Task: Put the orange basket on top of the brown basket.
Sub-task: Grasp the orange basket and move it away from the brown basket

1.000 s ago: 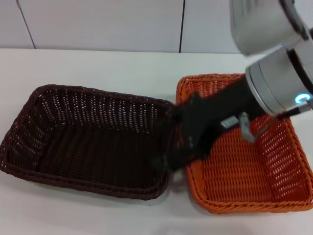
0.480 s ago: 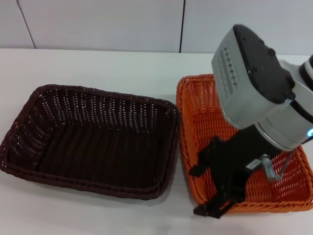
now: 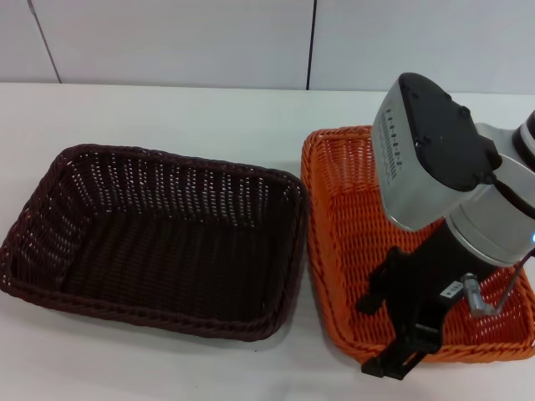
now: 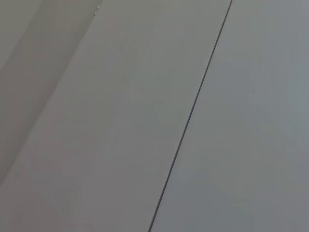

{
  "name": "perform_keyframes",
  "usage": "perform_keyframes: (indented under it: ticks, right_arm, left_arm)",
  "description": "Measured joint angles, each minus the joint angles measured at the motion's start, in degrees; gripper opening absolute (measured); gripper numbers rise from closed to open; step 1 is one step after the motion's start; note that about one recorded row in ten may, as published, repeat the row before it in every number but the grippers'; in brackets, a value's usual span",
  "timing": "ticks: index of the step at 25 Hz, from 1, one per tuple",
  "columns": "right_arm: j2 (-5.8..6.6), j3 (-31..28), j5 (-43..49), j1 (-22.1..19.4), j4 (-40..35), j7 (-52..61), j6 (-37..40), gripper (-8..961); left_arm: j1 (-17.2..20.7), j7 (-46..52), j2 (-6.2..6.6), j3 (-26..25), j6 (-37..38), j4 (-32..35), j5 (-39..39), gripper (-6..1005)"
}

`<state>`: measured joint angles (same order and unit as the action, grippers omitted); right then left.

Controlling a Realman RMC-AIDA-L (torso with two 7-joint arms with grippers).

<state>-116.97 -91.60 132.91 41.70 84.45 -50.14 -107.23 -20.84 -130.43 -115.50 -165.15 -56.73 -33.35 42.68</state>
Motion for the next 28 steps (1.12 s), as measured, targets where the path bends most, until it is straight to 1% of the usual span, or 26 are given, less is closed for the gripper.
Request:
perform_keyframes:
  ticks: [14,23,28]
  right_arm:
    - [-0.01,0.2,4.0,0.59,-9.04,0.08,0.06,695]
    - [-0.39,0.3,7.36,0.59,-9.88,-0.42,0.66,689]
    - [-1.12,0.73,10.56,0.57,-10.59,-0.16,2.03,686]
  left_arm:
    - [0.41,0.0,-0.16,0.0,-1.3,-0.5,-2.07,752]
    - [0.52,0.0,-0.24,0.0,-1.93,-0.65,-2.08,752]
    - [0.54,0.0,-0.35,0.0,-3.05,-0.79,-2.62,752]
